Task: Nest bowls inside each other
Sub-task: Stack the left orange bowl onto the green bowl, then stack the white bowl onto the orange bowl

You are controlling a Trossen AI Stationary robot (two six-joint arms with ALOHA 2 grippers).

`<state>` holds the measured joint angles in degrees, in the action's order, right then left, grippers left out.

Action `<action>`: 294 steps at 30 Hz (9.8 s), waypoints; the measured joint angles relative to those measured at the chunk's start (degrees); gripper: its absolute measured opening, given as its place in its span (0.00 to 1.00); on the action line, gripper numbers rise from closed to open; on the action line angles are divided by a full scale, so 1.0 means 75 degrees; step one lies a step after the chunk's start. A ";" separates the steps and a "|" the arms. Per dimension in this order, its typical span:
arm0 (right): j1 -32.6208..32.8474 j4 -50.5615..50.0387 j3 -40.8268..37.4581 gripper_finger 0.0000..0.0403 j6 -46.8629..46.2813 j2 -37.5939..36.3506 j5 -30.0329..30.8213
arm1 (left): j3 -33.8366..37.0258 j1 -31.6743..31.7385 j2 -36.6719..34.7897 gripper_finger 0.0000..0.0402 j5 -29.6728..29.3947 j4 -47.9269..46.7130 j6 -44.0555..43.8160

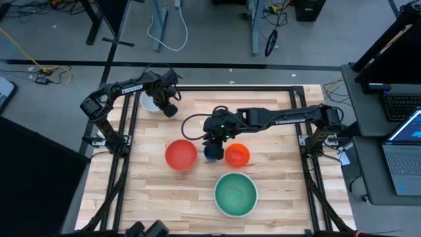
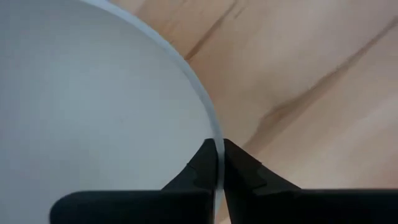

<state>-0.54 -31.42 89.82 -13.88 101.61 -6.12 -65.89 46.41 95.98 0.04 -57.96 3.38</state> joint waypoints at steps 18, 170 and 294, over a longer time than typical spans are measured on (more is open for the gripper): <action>-0.0609 0.0349 0.0092 0.23 0.0185 0.0636 -0.1174 | -0.0012 -0.0466 -0.1506 0.00 -0.0547 -0.0358 -0.0343; -0.0308 -0.5512 0.5936 0.00 0.1414 0.2728 -0.0954 | -0.0023 -0.1142 -0.3522 0.00 -0.0791 -0.1177 -0.0525; 0.3144 -0.5337 -0.1266 0.29 -0.2831 -0.5955 0.3057 | -0.2815 -0.4459 -0.3442 0.00 0.0445 0.0828 -0.0452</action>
<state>23.05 -71.45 80.33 -35.11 56.95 16.81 -87.00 12.97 70.17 3.38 -51.75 -0.01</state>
